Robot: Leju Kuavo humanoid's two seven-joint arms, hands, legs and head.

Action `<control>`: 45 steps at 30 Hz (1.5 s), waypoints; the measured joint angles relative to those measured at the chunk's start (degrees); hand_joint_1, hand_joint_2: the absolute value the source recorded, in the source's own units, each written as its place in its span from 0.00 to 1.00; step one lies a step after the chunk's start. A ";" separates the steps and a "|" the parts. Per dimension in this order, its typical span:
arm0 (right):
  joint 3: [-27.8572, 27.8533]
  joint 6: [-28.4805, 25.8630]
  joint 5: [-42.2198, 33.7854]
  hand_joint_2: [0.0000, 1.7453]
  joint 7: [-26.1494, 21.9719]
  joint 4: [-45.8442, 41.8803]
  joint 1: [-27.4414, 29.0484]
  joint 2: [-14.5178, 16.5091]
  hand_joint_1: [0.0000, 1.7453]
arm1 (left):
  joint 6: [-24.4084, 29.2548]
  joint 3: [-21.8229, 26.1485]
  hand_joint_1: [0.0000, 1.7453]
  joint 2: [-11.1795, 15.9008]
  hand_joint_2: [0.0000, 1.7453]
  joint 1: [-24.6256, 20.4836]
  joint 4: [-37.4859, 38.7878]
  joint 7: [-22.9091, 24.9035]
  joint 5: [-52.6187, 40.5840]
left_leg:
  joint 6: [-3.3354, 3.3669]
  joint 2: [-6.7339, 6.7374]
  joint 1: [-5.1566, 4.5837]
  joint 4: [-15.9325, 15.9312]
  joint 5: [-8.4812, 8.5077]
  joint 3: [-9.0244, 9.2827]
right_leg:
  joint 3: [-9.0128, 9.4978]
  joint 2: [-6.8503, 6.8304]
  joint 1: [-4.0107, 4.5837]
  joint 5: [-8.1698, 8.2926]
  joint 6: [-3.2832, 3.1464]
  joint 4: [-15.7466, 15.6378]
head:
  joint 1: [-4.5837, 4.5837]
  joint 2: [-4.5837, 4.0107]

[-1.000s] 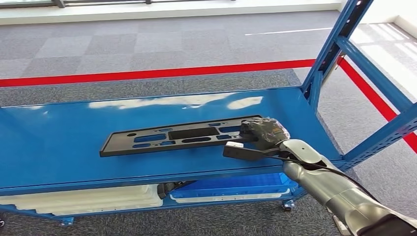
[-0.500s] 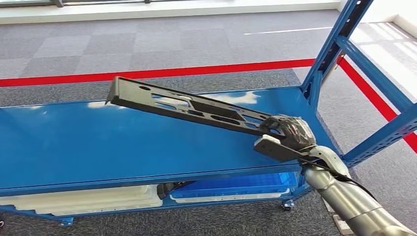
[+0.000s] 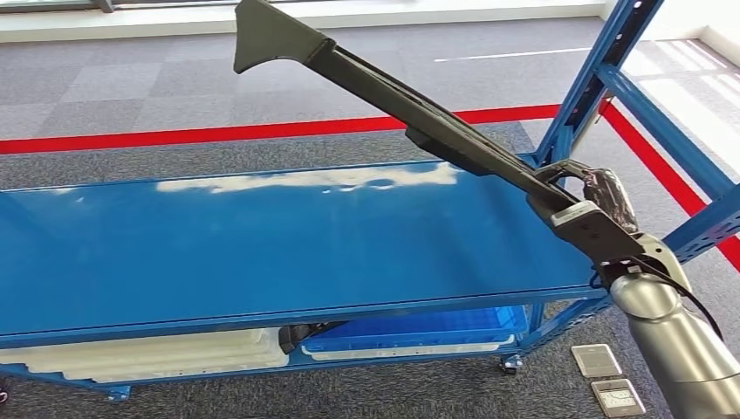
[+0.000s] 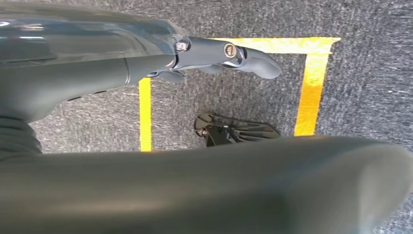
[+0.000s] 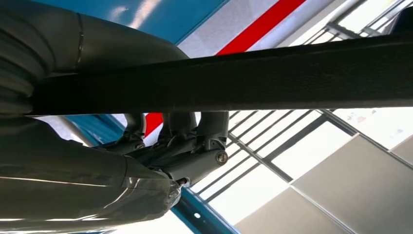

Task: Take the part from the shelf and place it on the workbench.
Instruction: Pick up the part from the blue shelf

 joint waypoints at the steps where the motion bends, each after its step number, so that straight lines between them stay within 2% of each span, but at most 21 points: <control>1: -0.13 0.75 -0.78 1.00 -0.14 -0.30 0.00 0.00 1.00 | -0.15 -0.01 0.00 0.00 1.00 0.00 0.00 -0.12 0.09 | 0.00 0.00 0.00 0.00 0.00 -0.01 | 0.00 0.00 0.00 0.00 0.00 0.00 | 0.00 0.00; 11: 1.22 8.60 -8.26 1.00 -1.15 -0.23 -0.83 0.74 1.00 | -0.10 -0.02 0.00 0.00 1.00 -0.08 0.00 0.58 0.22 | 0.00 0.00 0.00 -0.01 0.00 -0.06 | 0.00 -0.01 0.00 0.00 0.00 0.00 | 0.00 0.00; 16: 3.03 14.12 -15.73 1.00 -2.50 0.21 -1.56 1.91 1.00 | 0.21 -0.07 0.00 0.00 1.00 -0.17 0.00 1.00 -0.16 | 0.00 0.00 0.01 -0.01 0.00 -0.06 | -0.01 -0.02 0.00 0.00 0.00 0.00 | 0.00 0.00; 23: 5.09 18.92 -26.37 1.00 -3.36 -2.53 -0.82 3.20 1.00 | 0.28 -0.16 0.00 0.00 1.00 -0.15 0.00 -0.15 -0.37 | 0.00 0.00 0.00 -0.01 0.00 -0.07 | -0.04 -0.02 0.01 -0.01 0.00 0.00 | 0.00 0.00; 26: 5.65 19.54 -30.05 1.00 -3.28 -5.30 0.28 3.66 1.00 | -0.75 -0.20 0.00 0.00 1.00 -0.11 0.00 -1.41 0.47 | 0.00 0.00 0.00 -0.01 0.00 -0.08 | -0.05 -0.02 0.00 -0.01 -0.01 0.00 | 0.00 0.00; 32: 5.75 19.53 -32.24 1.00 -4.22 -10.73 3.28 3.79 1.00 | -2.00 -0.10 0.00 -0.02 1.00 -0.03 0.00 -2.79 2.07 | -0.01 0.00 0.00 -0.01 0.00 -0.09 | -0.08 -0.01 0.00 -0.01 -0.01 0.00 | 0.00 0.00; 40: 4.11 19.80 -34.46 1.00 -5.30 -15.49 6.43 3.76 1.00 | -1.37 0.69 0.00 0.00 1.00 0.03 0.00 -1.08 3.45 | 0.05 -0.01 -0.22 0.06 -0.04 -0.10 | -0.09 -0.03 -0.24 0.04 0.06 -0.07 | 0.00 0.00; 45: 2.71 19.89 -34.86 1.00 -5.34 -16.71 7.45 3.68 1.00 | -0.73 1.49 0.00 0.00 1.00 0.05 0.00 -0.14 3.69 | 0.36 0.00 -0.57 0.30 -0.21 -0.17 | -0.09 -0.03 -0.67 0.16 0.34 -0.12 | 0.00 0.00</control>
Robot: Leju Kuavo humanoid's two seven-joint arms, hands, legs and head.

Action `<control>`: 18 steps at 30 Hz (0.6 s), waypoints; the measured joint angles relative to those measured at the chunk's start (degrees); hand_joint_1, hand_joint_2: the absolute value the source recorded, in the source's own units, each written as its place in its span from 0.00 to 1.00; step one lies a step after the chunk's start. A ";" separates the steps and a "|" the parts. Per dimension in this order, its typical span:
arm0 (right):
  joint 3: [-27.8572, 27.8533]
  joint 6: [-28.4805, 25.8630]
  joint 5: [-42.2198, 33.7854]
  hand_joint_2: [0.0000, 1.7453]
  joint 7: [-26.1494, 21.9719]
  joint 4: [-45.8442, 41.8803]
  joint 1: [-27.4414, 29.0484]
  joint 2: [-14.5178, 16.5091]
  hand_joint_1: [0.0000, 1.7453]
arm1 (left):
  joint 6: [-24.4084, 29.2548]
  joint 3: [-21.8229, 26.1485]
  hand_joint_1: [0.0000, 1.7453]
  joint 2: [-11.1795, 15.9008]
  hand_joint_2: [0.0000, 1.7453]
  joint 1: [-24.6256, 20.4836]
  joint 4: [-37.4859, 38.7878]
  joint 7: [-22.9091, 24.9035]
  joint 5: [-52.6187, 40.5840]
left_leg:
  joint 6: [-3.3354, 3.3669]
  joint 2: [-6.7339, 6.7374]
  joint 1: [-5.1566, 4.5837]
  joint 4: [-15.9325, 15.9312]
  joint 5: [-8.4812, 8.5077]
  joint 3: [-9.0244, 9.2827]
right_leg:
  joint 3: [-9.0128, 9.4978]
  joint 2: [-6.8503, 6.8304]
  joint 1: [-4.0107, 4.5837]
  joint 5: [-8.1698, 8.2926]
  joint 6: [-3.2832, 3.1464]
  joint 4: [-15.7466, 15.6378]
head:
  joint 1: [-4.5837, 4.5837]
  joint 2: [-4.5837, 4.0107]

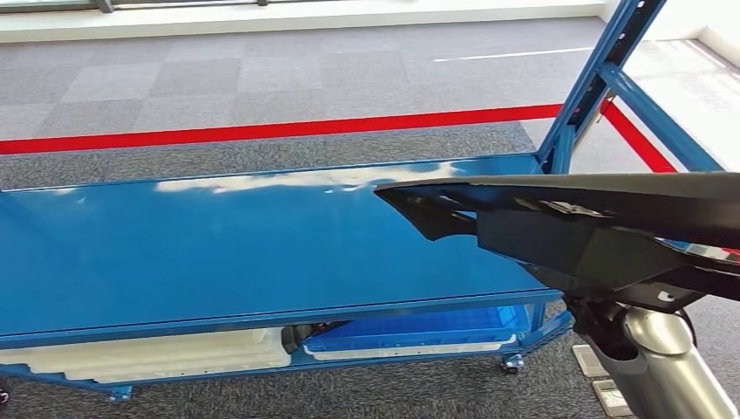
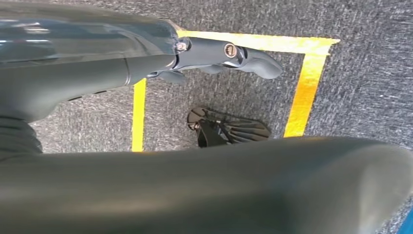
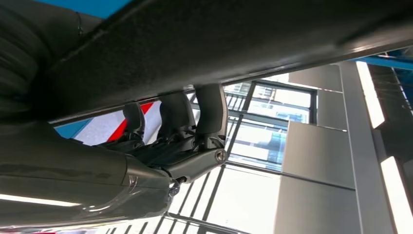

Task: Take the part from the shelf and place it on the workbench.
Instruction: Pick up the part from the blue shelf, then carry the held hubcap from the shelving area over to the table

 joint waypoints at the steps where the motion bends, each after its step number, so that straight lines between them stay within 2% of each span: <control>1: -0.15 0.05 -0.03 1.00 0.01 -0.08 0.10 -0.01 1.00 | 0.06 0.05 0.00 0.00 1.00 0.00 0.00 0.14 0.00 | 0.11 0.00 -0.05 0.07 -0.03 -0.04 | 0.01 0.00 -0.06 0.06 0.12 -0.05 | 0.00 0.00; 3: -0.35 0.22 -0.11 1.00 0.05 -0.23 0.26 -0.02 1.00 | 0.26 0.11 0.00 -0.01 1.00 -0.02 0.00 0.38 -0.01 | 0.58 0.01 -0.10 -0.14 0.31 -0.05 | 0.12 0.06 -0.07 0.38 0.66 -0.37 | 0.00 0.00; 5: -0.62 0.50 -0.26 1.00 0.12 -0.42 0.44 -0.16 1.00 | 0.43 0.13 0.00 -0.11 1.00 -0.10 0.00 0.52 -0.04 | 1.39 0.29 0.20 -1.16 1.29 0.15 | -0.16 0.12 0.13 -0.55 0.92 0.36 | 0.01 0.00; 6: -0.80 0.66 -0.36 1.00 0.16 -0.49 0.49 -0.30 1.00 | 0.45 0.13 0.00 -0.18 1.00 -0.12 0.00 0.54 -0.07 | 1.75 0.43 0.38 -1.68 1.71 0.20 | -0.83 0.15 0.30 -1.94 0.81 2.01 | 0.02 0.00; 8: -1.18 0.97 -0.61 1.00 0.26 -0.52 0.66 -0.61 1.00 | 0.45 0.13 0.00 -0.31 1.00 -0.08 0.00 0.56 -0.13 | 2.08 0.62 0.53 -1.97 2.03 0.10 | -3.31 0.15 0.48 -5.60 0.49 8.19 | 0.03 0.00; 9: -1.28 1.09 -0.71 1.00 0.30 -0.52 0.79 -0.70 1.00 | 0.44 0.13 0.00 -0.36 1.00 -0.01 0.00 0.59 -0.14 | 2.07 0.67 0.52 -1.95 2.04 0.05 | -4.47 0.14 0.52 -6.74 0.48 11.26 | 0.03 0.00; 10: -1.35 1.23 -0.79 1.00 0.34 -0.51 0.91 -0.79 1.00 | 0.44 0.14 0.00 -0.40 1.00 0.03 0.01 0.64 -0.15 | 2.05 0.71 0.52 -1.90 2.03 0.04 | -5.04 0.11 0.53 -6.90 0.55 13.05 | 0.03 0.00; 11: -1.39 1.37 -0.83 1.00 0.39 -0.51 0.97 -0.85 1.00 | 0.44 0.14 0.00 -0.46 1.00 0.04 0.01 0.69 -0.15 | 2.00 0.74 0.57 -1.80 2.02 0.04 | -4.74 0.08 0.51 -5.96 0.66 12.88 | 0.03 0.00; 12: -1.45 1.49 -0.86 1.00 0.49 -0.51 0.96 -0.91 1.00 | 0.43 0.14 0.00 -0.55 1.00 0.03 0.01 0.77 -0.15 | 1.88 0.75 0.66 -1.61 1.95 0.03 | -3.56 0.04 0.46 -4.15 0.80 10.69 | 0.03 0.00; 14: -1.61 1.67 -0.92 1.00 0.73 -0.51 0.86 -0.98 1.00 | 0.40 0.14 0.00 -0.70 1.00 -0.03 0.02 0.87 -0.16 | 1.21 0.72 0.81 -0.88 1.59 -0.23 | -0.40 -0.04 0.48 -0.85 0.94 4.13 | 0.03 0.00; 15: -1.67 1.77 -0.96 1.00 0.85 -0.51 0.83 -1.00 1.00 | 0.40 0.15 0.00 -0.75 1.00 -0.05 0.02 0.90 -0.17 | 0.76 0.68 0.78 -0.47 1.46 -0.44 | 0.53 -0.01 0.57 -0.04 0.82 1.97 | 0.01 0.00; 16: -1.69 1.86 -1.02 1.00 0.94 -0.52 0.81 -1.02 1.00 | 0.40 0.15 0.00 -0.75 1.00 -0.05 0.02 0.91 -0.17 | 0.36 0.63 0.72 -0.13 1.40 -0.69 | 0.93 0.02 0.68 0.05 0.58 0.91 | 0.01 0.00; 18: -1.71 2.01 -1.14 1.00 1.03 -0.53 0.79 -1.05 1.00 | 0.40 0.15 0.00 -0.75 1.00 -0.04 0.02 0.92 -0.17 | -0.25 0.57 0.66 0.17 1.63 -1.16 | 0.57 0.12 0.82 -0.16 -0.13 0.80 | -0.02 0.00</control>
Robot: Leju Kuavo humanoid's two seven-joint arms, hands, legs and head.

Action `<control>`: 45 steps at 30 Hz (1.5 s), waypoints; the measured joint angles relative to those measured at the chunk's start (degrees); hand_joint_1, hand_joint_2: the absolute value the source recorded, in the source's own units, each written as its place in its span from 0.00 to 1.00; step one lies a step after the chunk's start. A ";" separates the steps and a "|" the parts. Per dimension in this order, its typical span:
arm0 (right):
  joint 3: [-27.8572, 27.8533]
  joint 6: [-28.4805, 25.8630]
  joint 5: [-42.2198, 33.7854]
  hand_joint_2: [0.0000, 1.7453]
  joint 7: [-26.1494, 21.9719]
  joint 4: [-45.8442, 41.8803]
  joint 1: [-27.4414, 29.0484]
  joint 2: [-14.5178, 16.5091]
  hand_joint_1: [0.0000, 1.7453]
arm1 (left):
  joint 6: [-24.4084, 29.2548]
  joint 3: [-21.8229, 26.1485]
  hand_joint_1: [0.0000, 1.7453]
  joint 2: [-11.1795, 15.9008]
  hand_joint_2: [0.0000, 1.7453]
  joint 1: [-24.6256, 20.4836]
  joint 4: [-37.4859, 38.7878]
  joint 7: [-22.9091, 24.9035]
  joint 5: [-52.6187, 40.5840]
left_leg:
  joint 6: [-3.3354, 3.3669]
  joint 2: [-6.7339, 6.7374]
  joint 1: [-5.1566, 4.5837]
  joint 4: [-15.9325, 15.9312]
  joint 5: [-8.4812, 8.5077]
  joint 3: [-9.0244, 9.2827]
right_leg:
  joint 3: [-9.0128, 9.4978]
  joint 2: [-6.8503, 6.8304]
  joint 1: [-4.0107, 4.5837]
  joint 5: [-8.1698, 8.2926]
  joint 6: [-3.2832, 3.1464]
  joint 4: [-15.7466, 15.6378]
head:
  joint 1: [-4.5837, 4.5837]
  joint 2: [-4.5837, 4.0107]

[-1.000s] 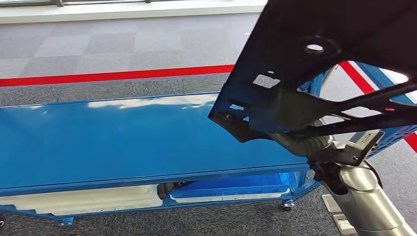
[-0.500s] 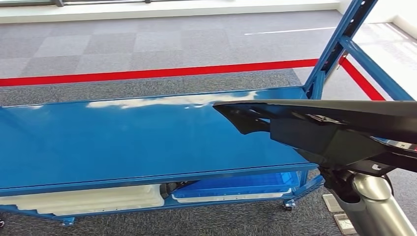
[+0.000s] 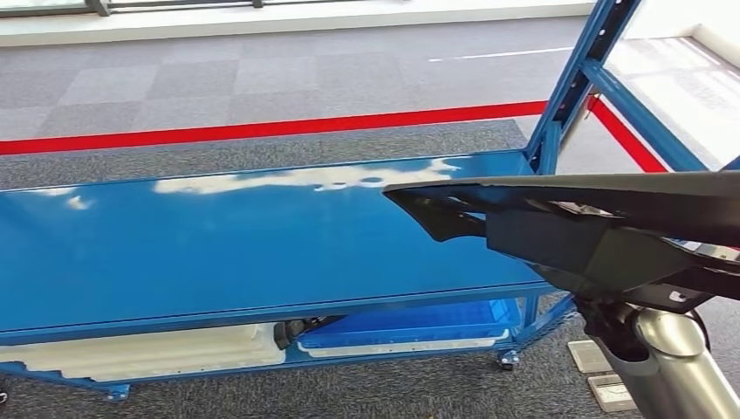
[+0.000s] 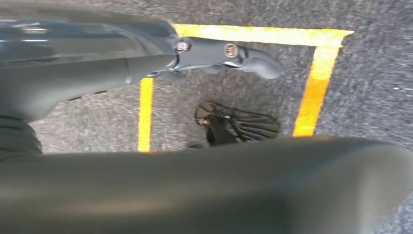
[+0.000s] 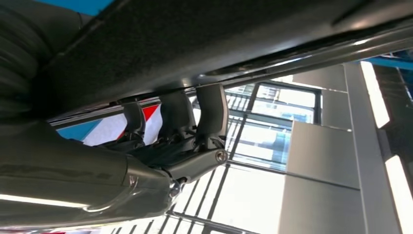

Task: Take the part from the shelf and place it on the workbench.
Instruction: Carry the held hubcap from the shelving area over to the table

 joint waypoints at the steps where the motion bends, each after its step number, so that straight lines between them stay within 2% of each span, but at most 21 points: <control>1: 0.00 0.06 -0.04 1.00 0.02 0.00 -0.05 -0.01 1.00 | -0.01 0.00 0.00 -0.01 1.00 0.00 0.00 0.00 0.00 | -0.27 -0.05 0.07 0.17 -0.14 -0.24 | -0.22 -0.05 -0.06 0.00 -0.39 -0.16 | 0.00 0.00; 3: 0.00 0.14 -0.08 1.00 0.02 0.00 -0.13 -0.01 1.00 | -0.02 0.00 0.00 -0.03 1.00 -0.02 0.00 0.01 0.00 | -0.90 -0.13 0.25 2.13 -2.33 -1.11 | -0.92 -0.22 -0.20 0.44 -1.27 -0.30 | -0.01 0.00; 6: 0.01 0.33 -0.13 1.00 0.02 0.05 -0.14 -0.04 1.00 | -0.03 0.00 0.00 -0.04 1.00 -0.03 0.00 0.01 -0.04 | -1.63 -0.18 0.40 11.45 -8.65 -4.00 | -2.25 -0.53 -0.06 1.34 -2.21 -0.27 | -0.02 0.00; 7: 0.02 0.42 -0.13 1.00 0.03 0.10 -0.13 -0.05 1.00 | -0.03 0.00 0.00 -0.04 1.00 -0.02 0.00 0.01 -0.09 | -1.63 -0.18 0.40 13.80 -9.58 -4.46 | -2.69 -0.62 0.08 1.67 -2.35 -0.25 | -0.02 0.00; 9: 0.02 0.59 -0.14 1.00 0.06 0.16 -0.14 -0.10 1.00 | -0.07 0.00 0.00 -0.04 1.00 -0.02 0.00 -0.03 -0.16 | -1.08 -0.19 0.26 12.32 -8.18 -2.48 | -3.40 -0.70 0.46 2.27 -2.49 -0.25 | -0.02 0.00; 12: 0.03 0.79 -0.18 1.00 0.17 0.20 -0.30 -0.20 1.00 | -0.16 -0.01 0.00 0.08 1.00 -0.14 0.00 -0.19 -0.25 | 1.08 -0.34 -0.67 0.86 -4.12 4.49 | -3.93 -0.83 0.79 3.20 -2.31 -0.30 | -0.01 0.00; 14: 0.12 0.99 -0.35 1.00 0.43 0.30 -0.41 -0.22 1.00 | -0.14 -0.02 0.00 0.18 1.00 -0.18 0.00 -0.32 -0.36 | 1.91 -0.42 -1.37 -2.36 -3.50 5.95 | -4.20 -0.95 0.55 4.01 -1.70 -0.51 | 0.01 0.00; 17: 0.21 1.29 -0.60 1.00 0.86 0.44 -0.52 -0.33 1.00 | -0.02 -0.02 0.00 0.17 1.00 -0.19 0.00 -0.40 -0.49 | 2.30 -0.21 -1.31 -3.77 -1.51 5.36 | -4.74 -0.87 0.35 4.29 -0.74 -0.75 | 0.02 0.00; 19: 0.23 1.58 -0.77 1.00 1.07 0.62 -0.76 -0.55 1.00 | 0.01 -0.02 0.00 0.16 1.00 -0.28 0.00 -0.44 -0.52 | 2.43 0.09 -0.82 -4.72 0.07 4.44 | -5.75 -0.61 0.53 0.67 -0.56 2.01 | 0.06 0.00; 21: 0.35 2.07 -1.24 1.00 1.23 0.93 -0.95 -0.77 1.00 | 0.01 -0.02 0.00 0.14 1.00 -0.30 0.00 -0.49 -0.60 | 2.48 0.28 -0.78 -4.59 1.10 2.95 | -7.05 -0.50 0.61 -4.17 -0.31 8.23 | 0.10 0.00; 23: 0.47 2.44 -1.84 1.00 1.28 1.27 -0.96 -0.86 1.00 | 0.01 -0.03 0.00 0.10 1.00 -0.30 0.00 -0.56 -0.68 | 2.29 0.44 -0.70 -4.10 1.95 1.38 | -6.94 -0.51 0.57 -5.04 0.15 12.71 | 0.11 0.00; 24: 0.48 2.52 -2.10 1.00 1.27 1.39 -0.98 -0.88 1.00 | 0.01 -0.04 0.00 0.08 1.00 -0.31 0.00 -0.60 -0.70 | 2.13 0.50 -0.59 -3.69 2.26 0.58 | -5.74 -0.51 0.52 -3.77 0.40 12.38 | 0.11 0.00; 26: 0.48 2.53 -2.42 1.00 1.20 1.52 -1.12 -0.89 1.00 | 0.01 -0.04 0.00 0.06 1.00 -0.33 0.00 -0.68 -0.78 | 1.74 0.56 -0.33 -2.44 2.59 -1.04 | -1.07 -0.53 0.33 -1.17 0.90 6.50 | 0.11 0.00; 28: 0.46 2.45 -2.47 1.00 1.13 1.55 -1.28 -0.89 1.00 | 0.01 -0.04 0.00 0.07 1.00 -0.39 0.00 -0.73 -0.94 | 1.27 0.51 -0.38 -0.94 2.80 -2.41 | 2.86 -0.40 0.36 -1.11 0.90 0.21 | 0.09 0.00; 31: 0.43 2.10 -2.09 1.00 1.06 1.60 -1.40 -0.89 1.00 | 0.05 -0.04 0.00 0.07 1.00 -0.34 0.00 -0.73 -1.16 | 0.44 0.37 -0.51 -0.08 3.59 -3.57 | 3.15 -0.26 0.45 -1.72 -0.18 -1.68 | 0.07 0.00; 33: 0.45 1.79 -1.64 1.00 1.08 1.68 -1.53 -0.87 1.00 | 0.09 -0.05 0.00 0.04 1.00 -0.25 0.00 -0.72 -1.22 | -0.22 0.28 -0.32 1.11 1.78 -4.27 | 2.21 -0.41 0.31 -1.02 -1.47 -1.72 | 0.05 0.00; 35: 0.47 1.50 -1.25 1.00 1.55 1.77 -1.66 -0.86 1.00 | 0.15 -0.07 0.00 0.01 1.00 -0.26 0.00 -0.71 -1.25 | -1.00 0.25 -0.06 5.93 -3.36 -5.50 | 0.84 -0.58 0.29 0.03 -2.44 -1.73 | 0.04 0.00; 37: 0.49 1.60 -1.17 1.00 2.14 2.00 -1.72 -1.01 1.00 | 0.19 -0.07 0.00 0.01 1.00 -0.31 0.00 -0.69 -1.27 | -1.39 0.25 0.11 12.59 -7.44 -6.61 | -0.70 -0.72 0.41 1.18 -2.72 -1.67 | 0.04 0.00; 39: 0.50 2.08 -1.30 1.00 2.33 2.37 -1.83 -1.34 1.00 | 0.19 -0.07 0.00 0.01 1.00 -0.32 0.00 -0.60 -1.35 | -1.18 0.24 0.12 14.43 -6.65 -5.31 | -2.21 -0.85 0.64 2.31 -2.72 -1.61 | 0.04 0.00; 42: 0.50 2.55 -1.43 1.00 2.32 2.71 -2.28 -1.75 1.00 | 0.19 -0.08 0.00 0.08 1.00 -0.37 -0.01 -0.46 -1.68 | 0.53 0.04 -0.53 4.43 -2.74 2.52 | -3.76 -0.93 1.00 3.80 -2.57 -1.59 | 0.05 0.00; 45: 0.52 2.87 -1.54 1.00 2.29 2.98 -2.58 -1.85 1.00 | 0.21 -0.13 0.00 0.22 1.00 -0.49 0.00 -0.40 -1.92 | 1.77 -0.19 -1.49 -3.70 -3.17 7.32 | -4.45 -1.10 0.92 5.37 -1.74 -1.83 | 0.05 0.00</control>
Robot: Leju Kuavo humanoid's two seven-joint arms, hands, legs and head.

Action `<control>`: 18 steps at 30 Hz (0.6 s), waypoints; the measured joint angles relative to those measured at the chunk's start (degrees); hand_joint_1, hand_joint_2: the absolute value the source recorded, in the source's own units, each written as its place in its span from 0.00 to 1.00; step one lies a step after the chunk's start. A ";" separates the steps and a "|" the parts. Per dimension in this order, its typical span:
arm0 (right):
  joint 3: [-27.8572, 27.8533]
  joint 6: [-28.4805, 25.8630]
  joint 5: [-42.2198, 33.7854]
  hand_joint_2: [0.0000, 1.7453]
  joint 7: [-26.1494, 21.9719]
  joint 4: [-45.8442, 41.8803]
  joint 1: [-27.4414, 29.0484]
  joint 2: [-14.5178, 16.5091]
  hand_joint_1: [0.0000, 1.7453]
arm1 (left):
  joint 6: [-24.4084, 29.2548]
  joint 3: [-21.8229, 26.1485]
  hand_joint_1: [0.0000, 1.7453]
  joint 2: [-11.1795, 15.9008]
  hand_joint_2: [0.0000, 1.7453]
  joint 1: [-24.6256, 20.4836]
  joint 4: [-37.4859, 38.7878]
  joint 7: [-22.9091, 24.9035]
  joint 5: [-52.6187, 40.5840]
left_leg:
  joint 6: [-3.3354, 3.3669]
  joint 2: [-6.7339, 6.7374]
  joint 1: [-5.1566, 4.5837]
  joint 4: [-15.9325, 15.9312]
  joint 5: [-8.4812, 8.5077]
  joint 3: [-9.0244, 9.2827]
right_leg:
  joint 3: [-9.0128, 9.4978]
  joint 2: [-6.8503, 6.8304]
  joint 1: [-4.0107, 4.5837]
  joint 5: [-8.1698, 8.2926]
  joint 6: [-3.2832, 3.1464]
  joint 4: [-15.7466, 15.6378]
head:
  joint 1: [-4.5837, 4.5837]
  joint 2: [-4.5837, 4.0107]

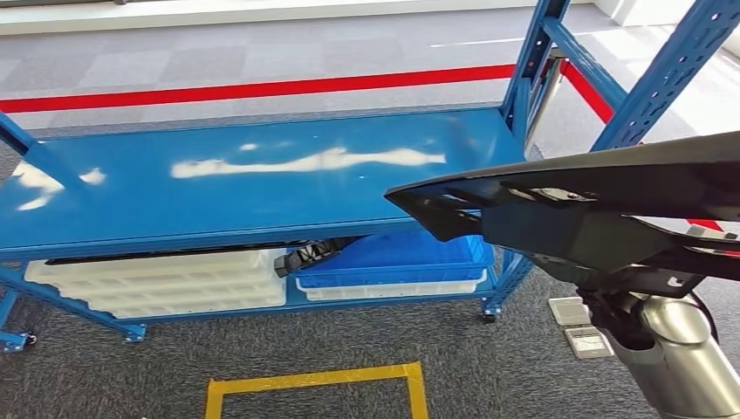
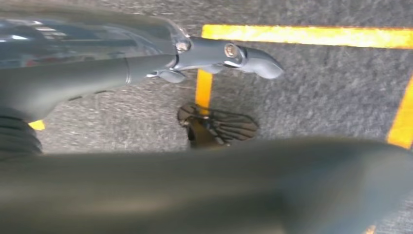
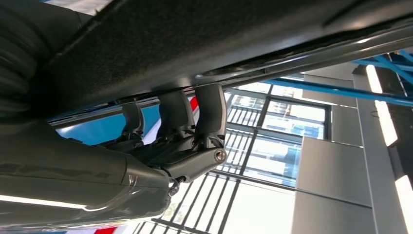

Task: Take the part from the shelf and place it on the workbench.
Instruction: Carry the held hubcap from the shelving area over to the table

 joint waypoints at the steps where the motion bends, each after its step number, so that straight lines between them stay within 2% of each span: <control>1: 0.01 0.18 -0.06 1.00 -0.01 0.09 -0.01 -0.06 1.00 | 0.03 -0.01 0.00 0.01 1.00 0.00 0.00 0.01 -0.03 | 0.19 0.00 -0.06 -0.66 0.30 0.00 | -0.21 -0.04 -0.10 0.52 0.34 -0.19 | 0.01 0.00; 2: 0.02 0.43 -0.10 1.00 -0.04 0.20 -0.03 -0.17 1.00 | 0.07 -0.02 0.00 0.00 1.00 0.01 0.00 0.02 -0.06 | 0.27 0.14 0.02 -1.09 0.83 -0.28 | -0.54 0.03 -0.16 0.49 0.60 -0.18 | 0.01 0.00; 3: 0.03 0.69 -0.12 1.00 -0.08 0.31 -0.09 -0.39 1.00 | 0.10 -0.03 0.00 -0.01 1.00 0.03 0.00 0.02 -0.10 | 0.40 0.27 0.16 -1.52 1.43 -0.67 | -1.00 0.15 -0.14 -0.44 0.80 0.41 | 0.03 0.00; 4: 0.03 0.97 -0.11 1.00 -0.12 0.44 -0.20 -0.65 1.00 | 0.14 -0.04 0.00 -0.02 1.00 0.06 0.00 0.03 -0.15 | 0.51 0.41 0.35 -1.92 2.07 -1.17 | -1.64 0.29 -0.10 -2.31 0.93 1.90 | 0.05 0.00; 5: 0.04 1.20 -0.08 1.00 -0.18 0.61 -0.32 -0.91 1.00 | 0.20 -0.04 0.00 -0.03 1.00 0.08 0.00 0.04 -0.21 | 0.52 0.53 0.47 -2.04 2.57 -1.81 | -2.42 0.43 -0.08 -4.89 1.01 4.42 | 0.07 0.00; 6: 0.05 1.36 -0.04 1.00 -0.21 0.76 -0.43 -1.15 1.00 | 0.27 -0.05 0.00 -0.04 1.00 0.11 0.00 0.05 -0.26 | 0.64 0.51 0.47 -1.99 3.07 -2.47 | -3.26 0.51 -0.06 -7.39 1.13 7.78 | 0.08 0.00; 7: 0.09 1.49 -0.03 1.00 -0.25 0.91 -0.47 -1.30 1.00 | 0.35 -0.05 0.00 -0.04 1.00 0.15 0.00 0.11 -0.30 | 0.63 0.47 0.49 -1.91 3.52 -3.09 | -3.95 0.54 -0.09 -8.91 1.29 11.22 | 0.08 0.00; 8: 0.14 1.58 -0.01 1.00 -0.27 1.08 -0.48 -1.39 1.00 | 0.44 -0.05 0.00 -0.04 1.00 0.17 0.00 0.20 -0.31 | 0.54 0.39 0.53 -1.77 3.97 -3.73 | -4.19 0.57 -0.13 -9.14 1.52 13.81 | 0.08 0.00; 9: 0.23 1.66 0.01 1.00 -0.27 1.23 -0.49 -1.44 1.00 | 0.53 -0.05 0.00 -0.04 1.00 0.18 0.00 0.32 -0.31 | 0.36 0.26 0.64 -1.53 4.35 -4.40 | -3.63 0.60 -0.19 -8.20 1.78 14.77 | 0.08 0.00; 10: 0.33 1.71 0.02 1.00 -0.28 1.35 -0.51 -1.45 1.00 | 0.65 -0.05 0.00 -0.04 1.00 0.17 0.00 0.45 -0.32 | 0.15 0.06 0.81 -1.18 4.63 -5.05 | -2.05 0.69 -0.28 -6.63 2.02 13.55 | 0.08 0.00; 11: 0.42 1.79 0.02 1.00 -0.30 1.44 -0.54 -1.46 1.00 | 0.80 -0.05 0.00 -0.04 1.00 0.15 0.00 0.58 -0.33 | -0.06 -0.17 0.98 -0.68 4.77 -5.69 | 0.45 1.11 -0.44 -5.19 2.27 10.36 | 0.08 0.00; 13: 0.51 1.96 0.02 1.00 -0.43 1.55 -0.67 -1.49 1.00 | 1.16 -0.05 0.00 -0.04 1.00 -0.01 0.00 0.85 -0.39 | -0.57 -0.80 1.15 0.68 4.81 -7.14 | 5.33 3.10 -0.76 -4.59 2.50 3.07 | 0.07 0.00; 14: 0.54 2.07 0.03 1.00 -0.51 1.62 -0.72 -1.55 1.00 | 1.32 -0.05 0.00 -0.04 1.00 -0.12 0.00 0.95 -0.42 | -0.89 -1.24 1.13 1.31 4.89 -7.82 | 6.58 3.83 -0.85 -5.05 2.42 0.79 | 0.06 0.00; 15: 0.58 2.20 0.05 1.00 -0.62 1.70 -0.78 -1.61 1.00 | 1.45 -0.05 0.00 -0.04 1.00 -0.20 0.00 1.02 -0.45 | -1.25 -1.73 1.09 1.78 5.06 -8.51 | 6.94 4.10 -0.84 -5.70 2.20 -0.18 | 0.05 0.00; 17: 0.73 2.49 0.13 1.00 -0.93 1.81 -0.82 -1.70 1.00 | 1.58 -0.05 0.00 -0.03 1.00 -0.16 0.00 1.06 -0.48 | -1.86 -2.51 1.05 2.29 5.31 -9.52 | 6.55 3.07 -0.96 -6.15 1.51 -0.59 | 0.03 0.00; 18: 0.81 2.64 0.19 1.00 -1.12 1.83 -0.84 -1.70 1.00 | 1.61 -0.05 0.00 -0.04 1.00 -0.08 0.00 1.07 -0.49 | -2.22 -2.37 1.08 2.93 4.82 -10.06 | 6.40 2.54 -1.08 -6.17 1.15 -0.69 | 0.01 0.00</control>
